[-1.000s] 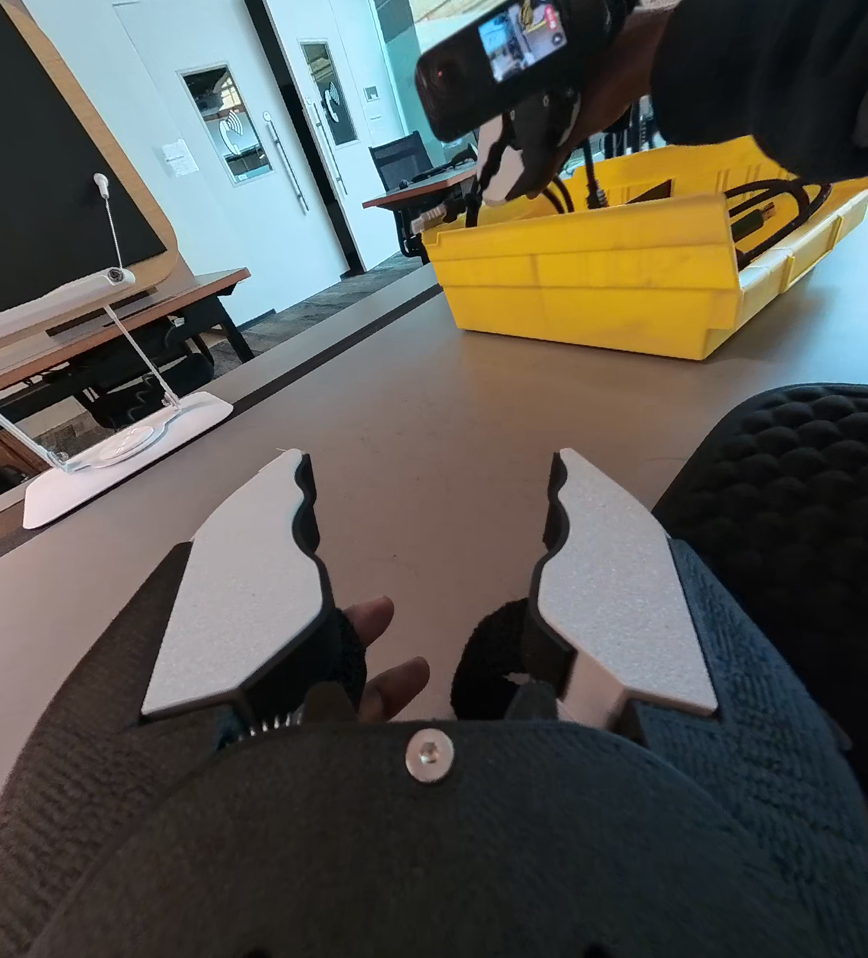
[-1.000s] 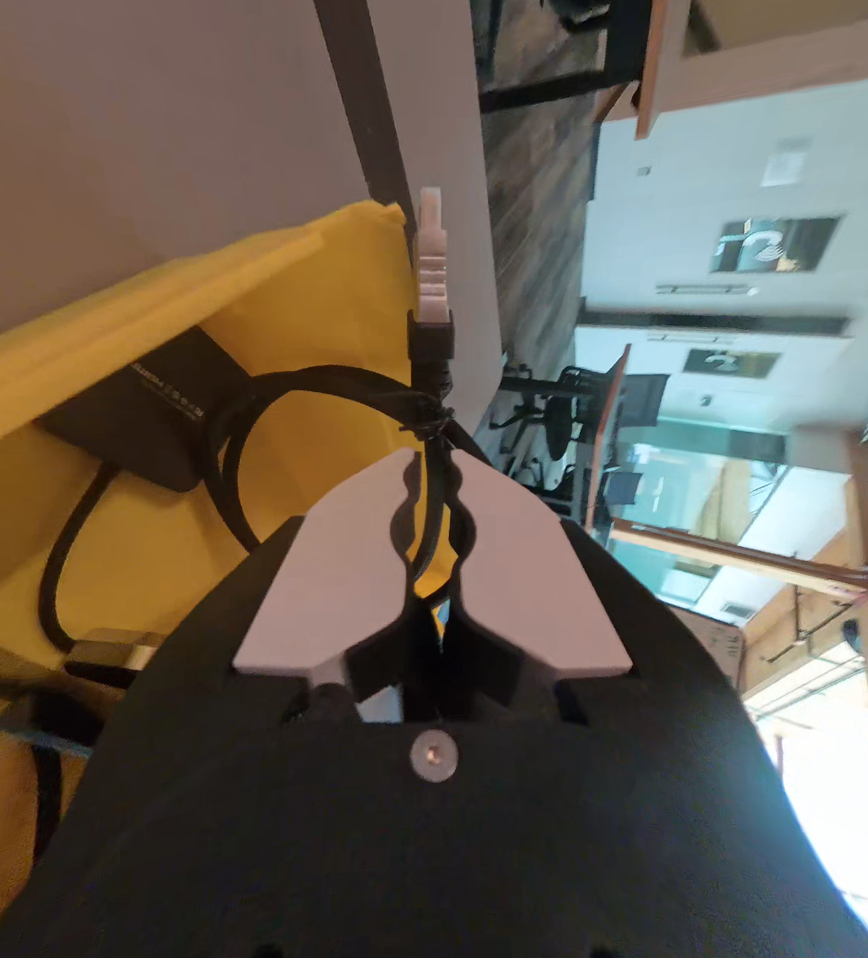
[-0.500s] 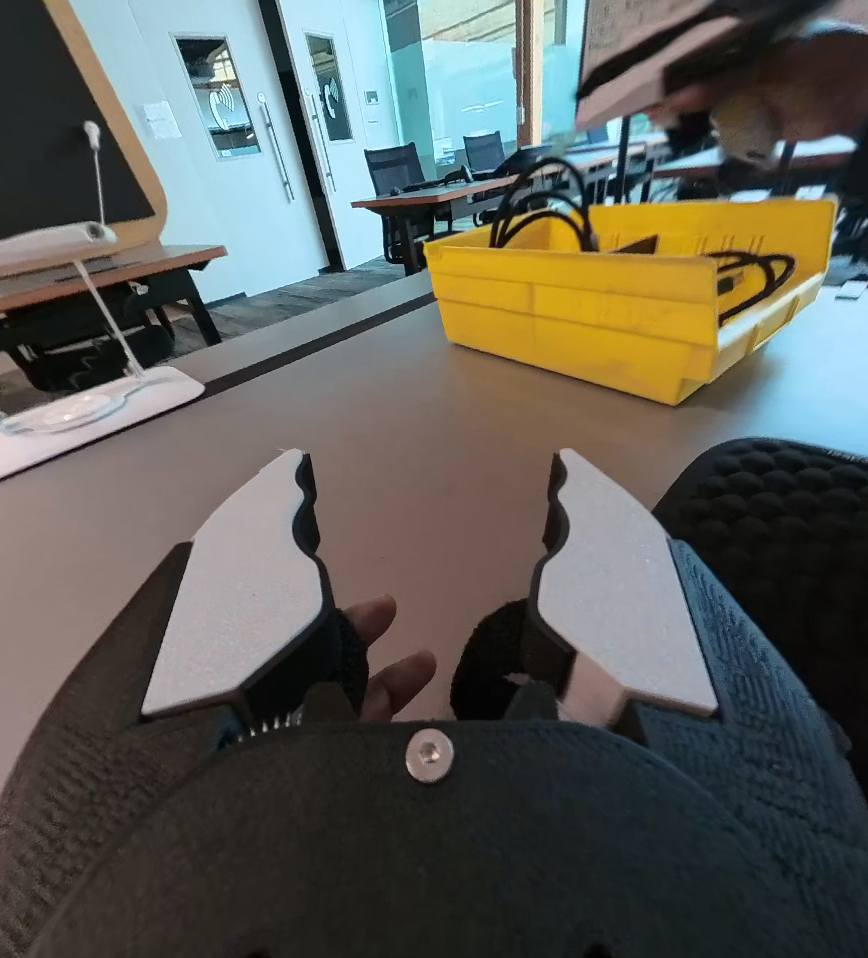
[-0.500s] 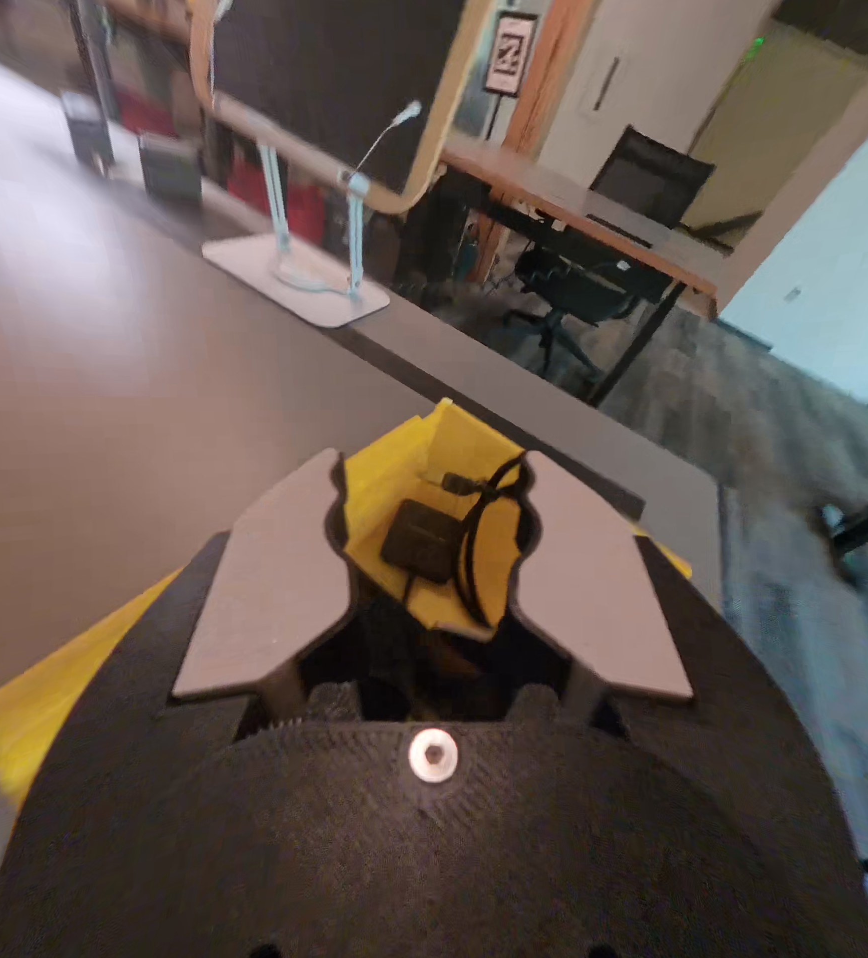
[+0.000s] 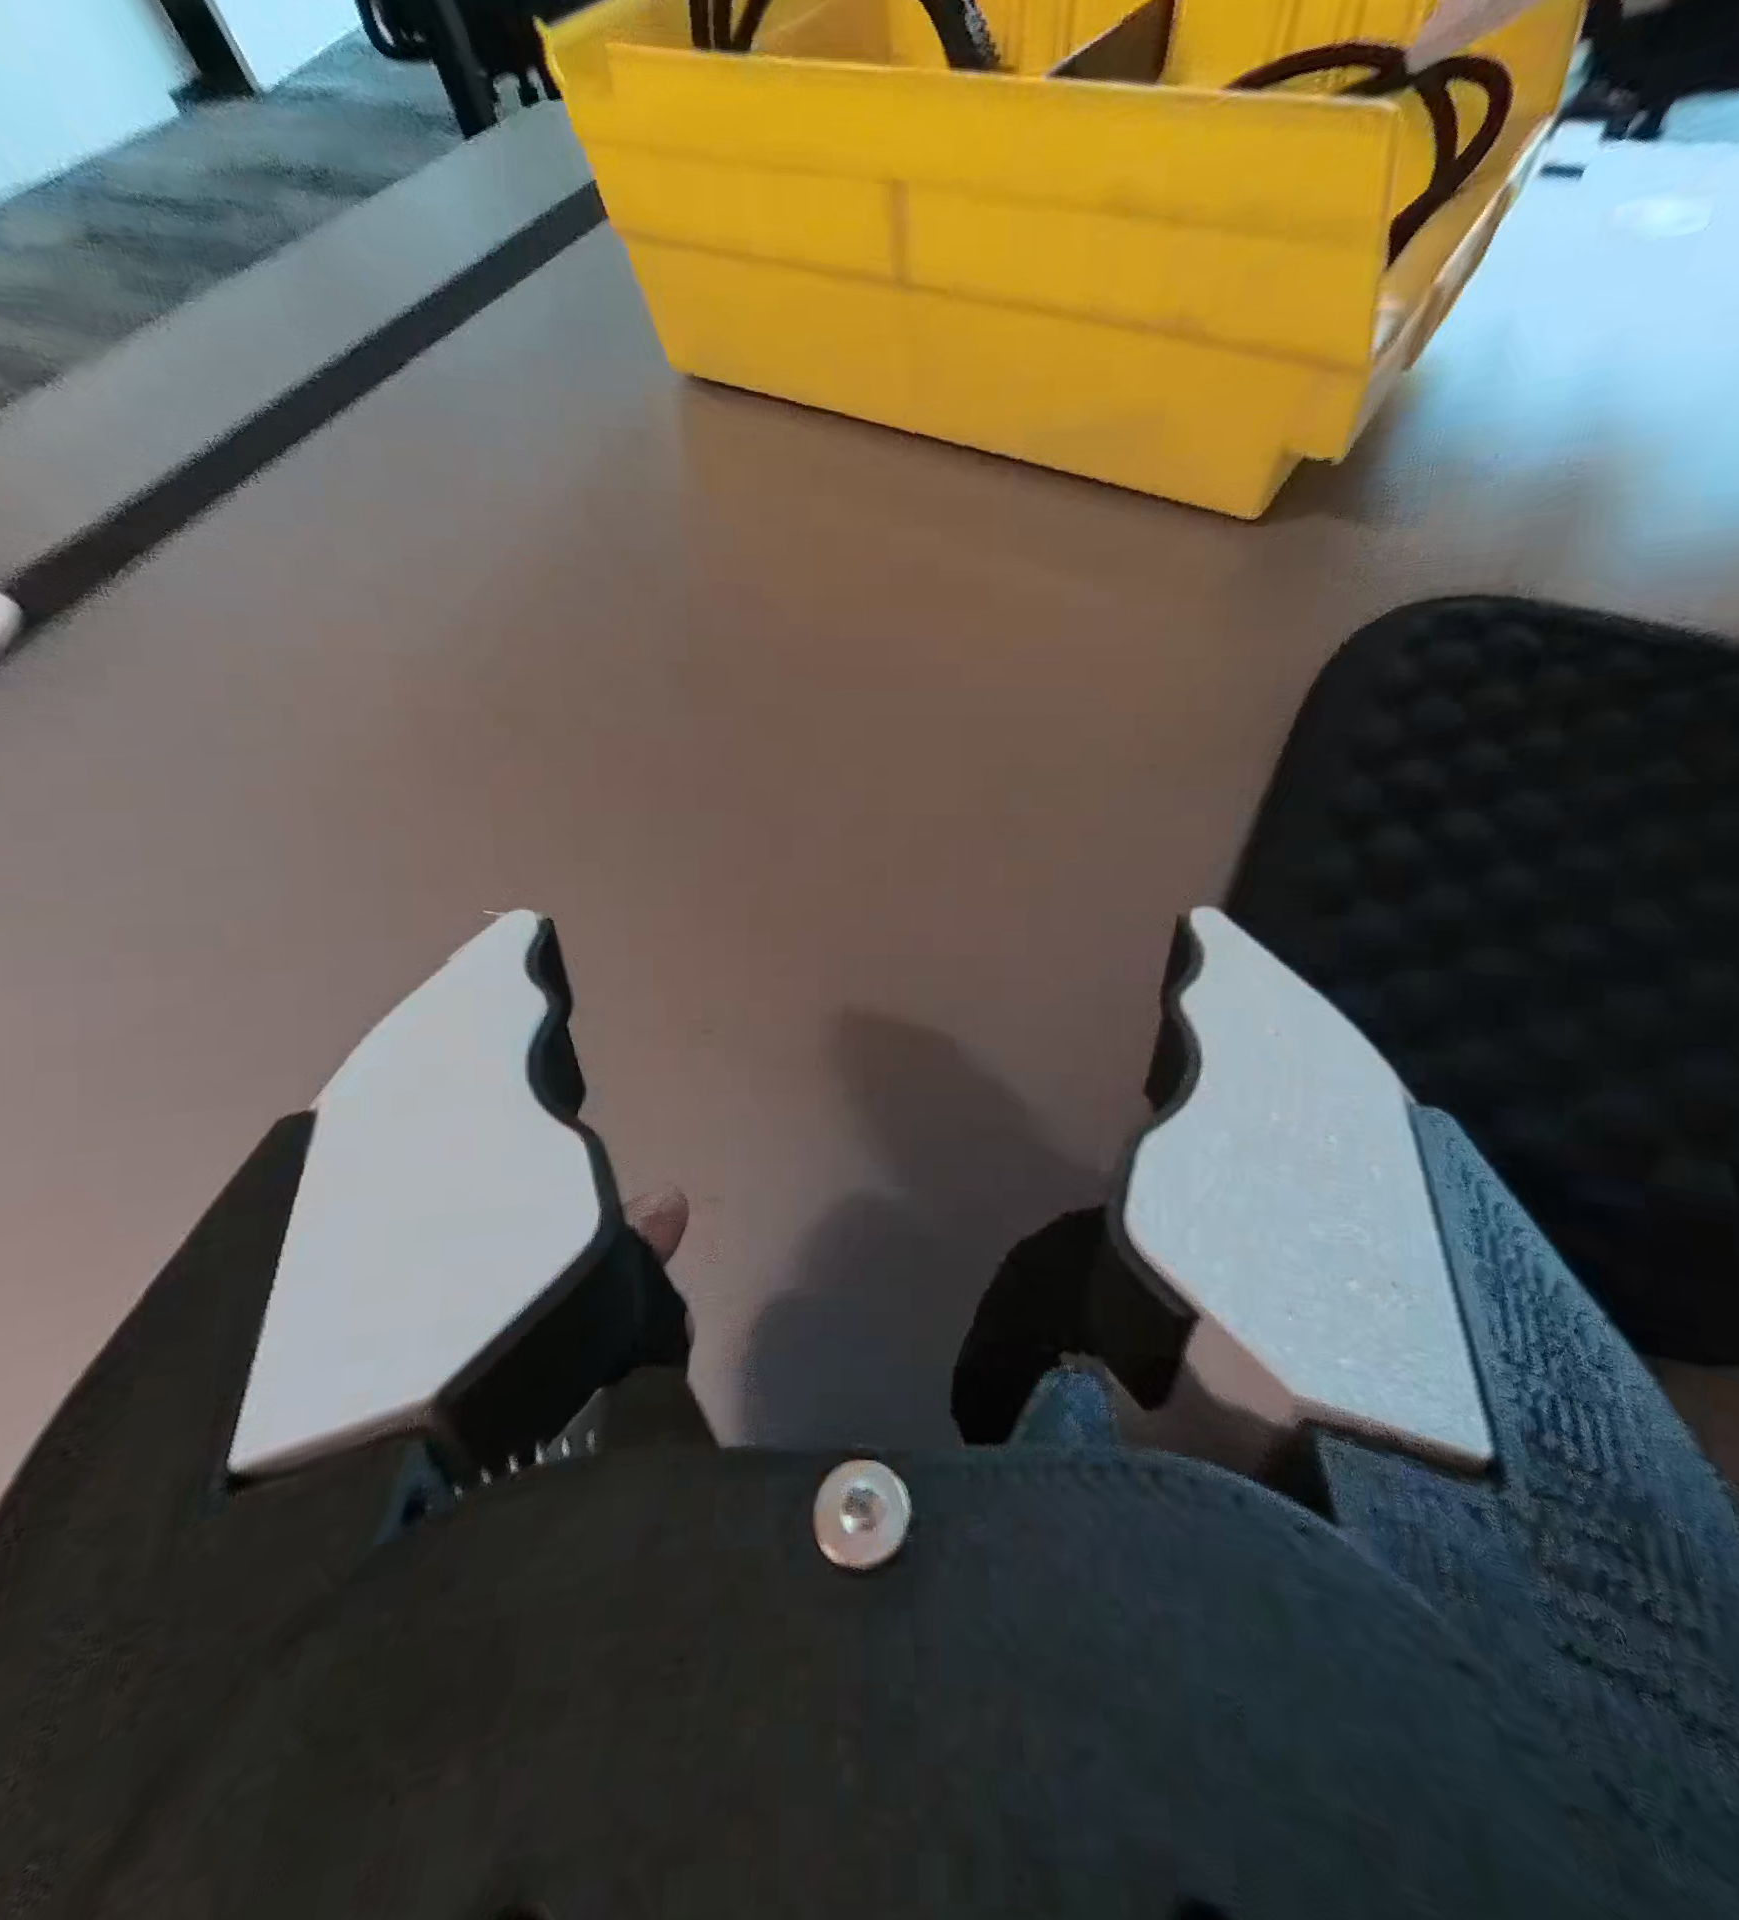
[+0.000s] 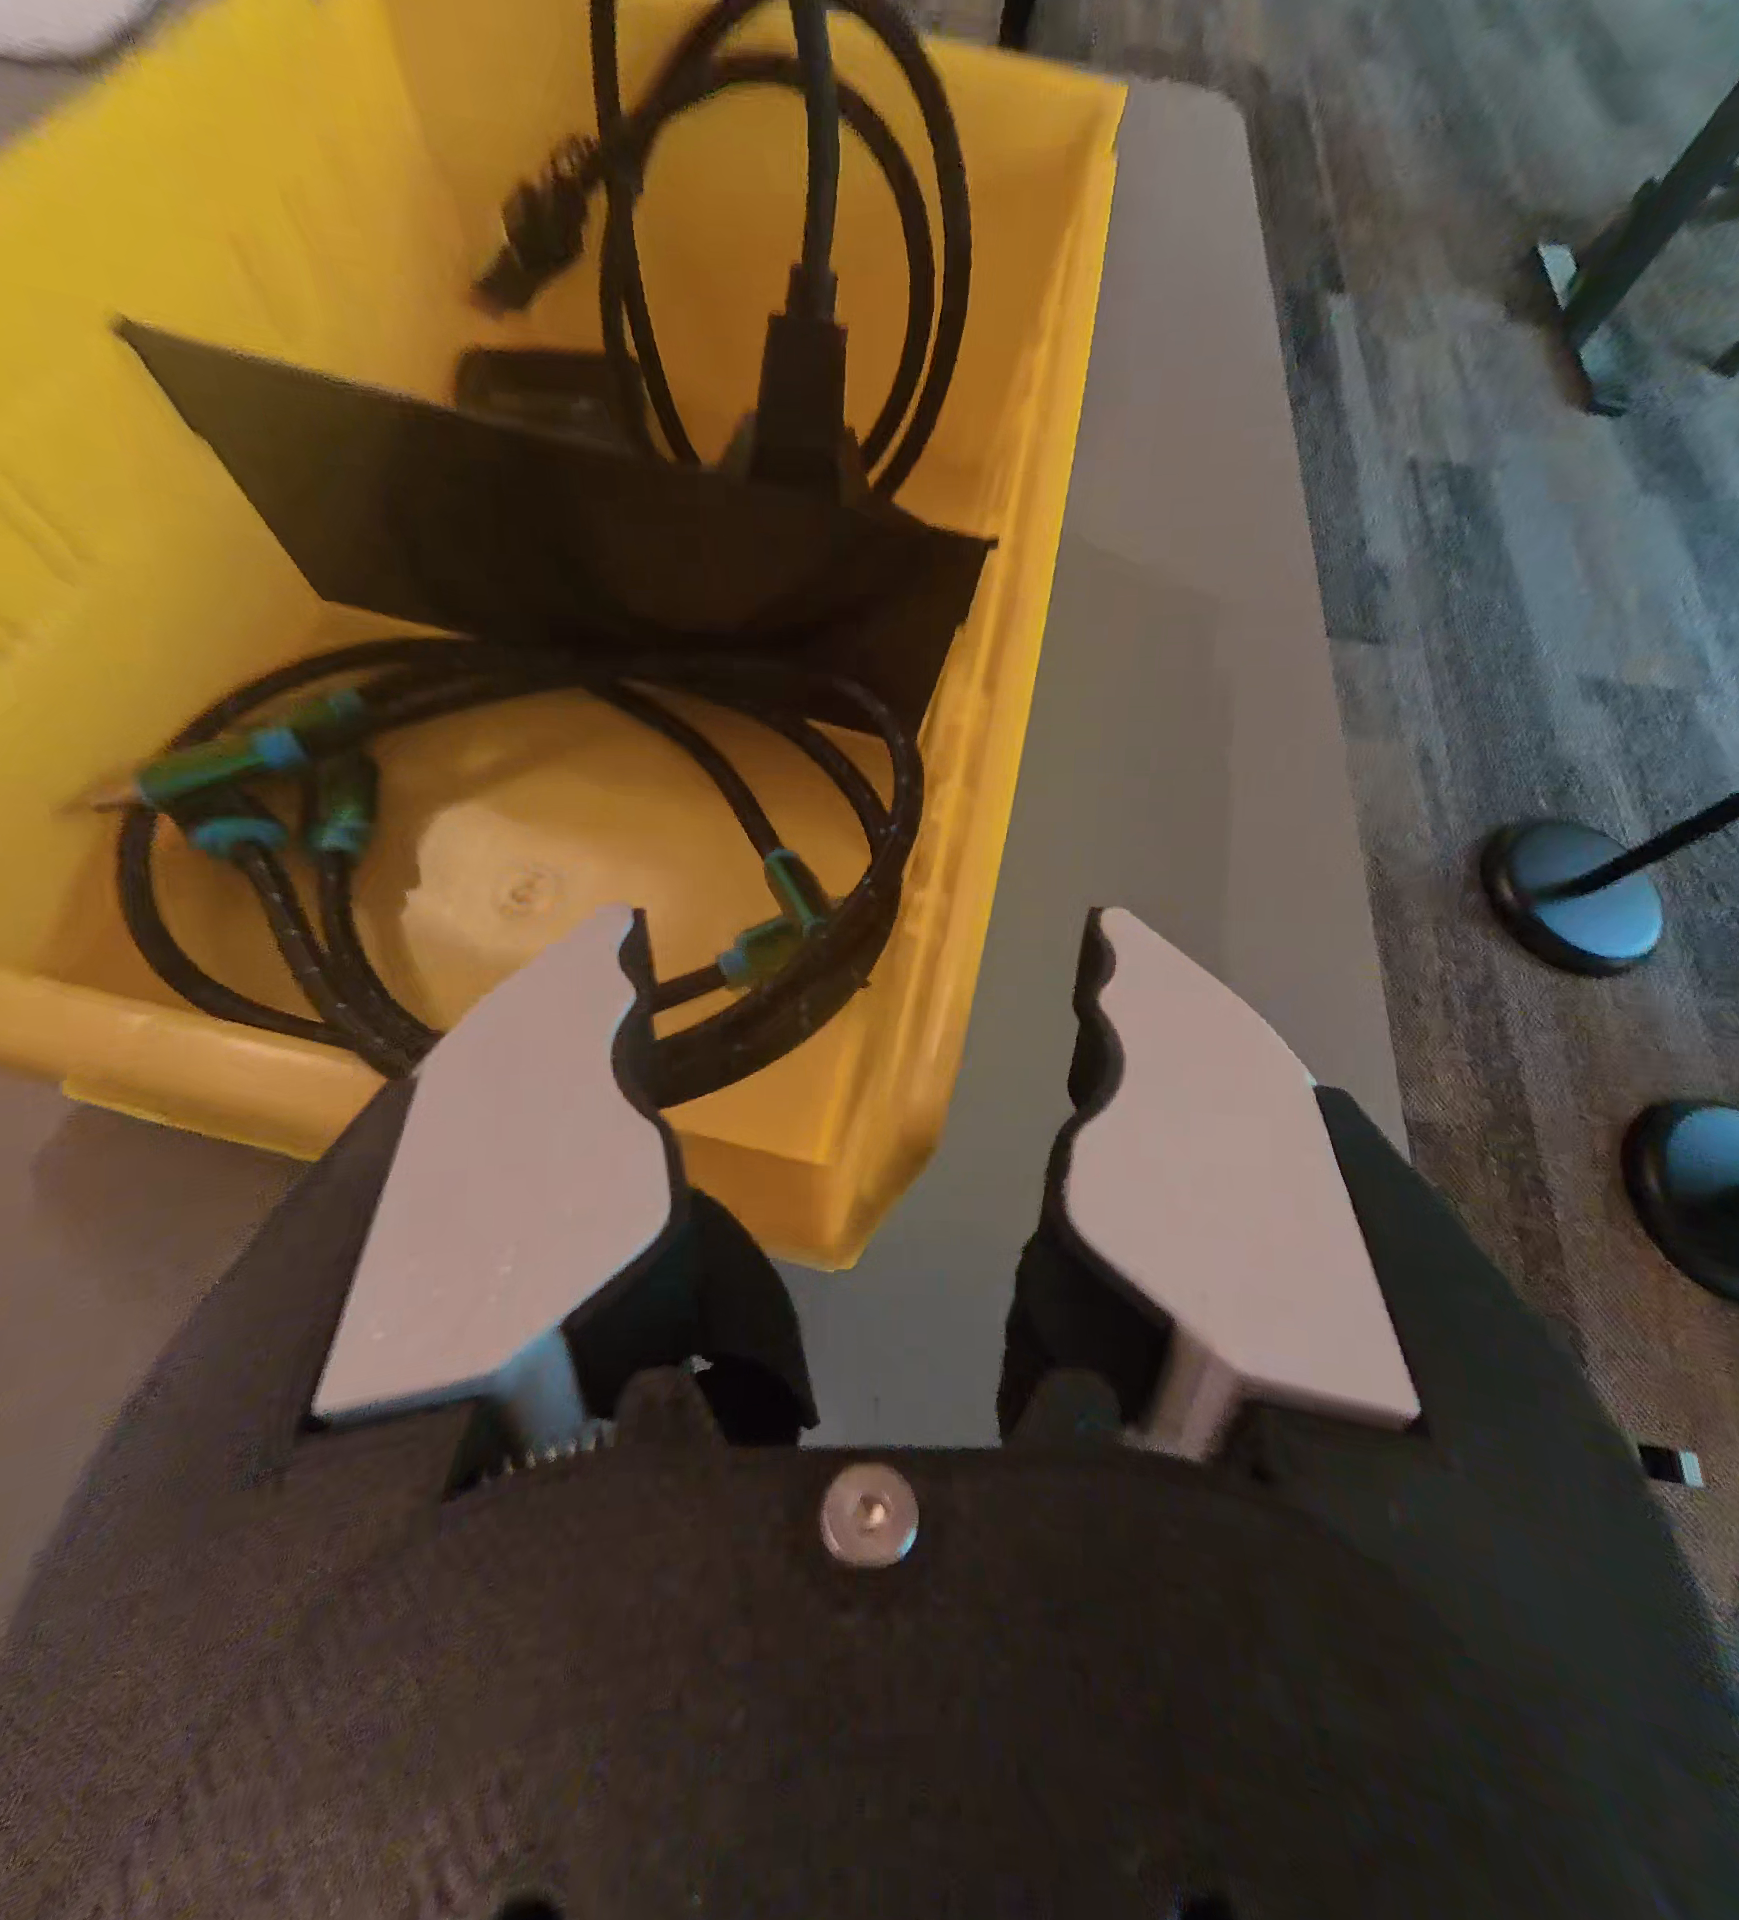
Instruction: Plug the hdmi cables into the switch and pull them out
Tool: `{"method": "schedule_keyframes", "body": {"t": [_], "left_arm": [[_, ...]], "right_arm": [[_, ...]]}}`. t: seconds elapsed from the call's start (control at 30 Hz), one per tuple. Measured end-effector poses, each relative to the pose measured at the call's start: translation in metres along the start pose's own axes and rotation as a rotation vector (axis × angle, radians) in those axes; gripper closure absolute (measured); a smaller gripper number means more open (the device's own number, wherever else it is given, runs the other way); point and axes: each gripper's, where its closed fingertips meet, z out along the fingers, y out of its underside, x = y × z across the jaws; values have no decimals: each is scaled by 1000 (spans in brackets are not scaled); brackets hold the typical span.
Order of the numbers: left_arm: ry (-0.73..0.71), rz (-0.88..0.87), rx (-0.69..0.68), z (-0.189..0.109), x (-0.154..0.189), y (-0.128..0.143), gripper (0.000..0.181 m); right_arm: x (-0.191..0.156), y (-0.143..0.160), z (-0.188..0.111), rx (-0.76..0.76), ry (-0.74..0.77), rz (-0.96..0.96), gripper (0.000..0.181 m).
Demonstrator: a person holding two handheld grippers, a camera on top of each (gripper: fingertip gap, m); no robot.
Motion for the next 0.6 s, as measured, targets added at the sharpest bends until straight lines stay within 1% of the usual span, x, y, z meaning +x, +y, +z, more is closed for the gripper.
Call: {"method": "schedule_keyframes", "body": {"t": [0.07, 0.13, 0.17, 0.23, 0.33, 0.43, 0.5, 0.6], "left_arm": [[-26, 49, -4, 1, -12, -5, 76], [2, 35, -42, 5, -19, -1, 76], [18, 15, -67, 9, -22, 4, 75], [28, -40, -114, 17, -32, 16, 75], [66, -79, -173, 25, -31, 32, 79], [41, -31, -137, 21, -29, 30, 80], [5, -1, -99, 13, -30, 24, 85], [-60, -13, -3, -6, -34, 11, 89]], "right_arm": [[-1, 9, 9, -50, 9, -41, 116], [0, 12, 17, -65, 36, -76, 127], [1, 10, 17, -56, 50, -87, 129], [-3, 8, 17, -44, 20, -75, 131], [-8, 9, 16, -23, -19, -50, 137], [-12, 5, 16, 12, -37, -16, 147], [-12, 5, 19, 14, -29, 0, 149], [-17, 0, 25, 22, -23, 0, 151]]}}
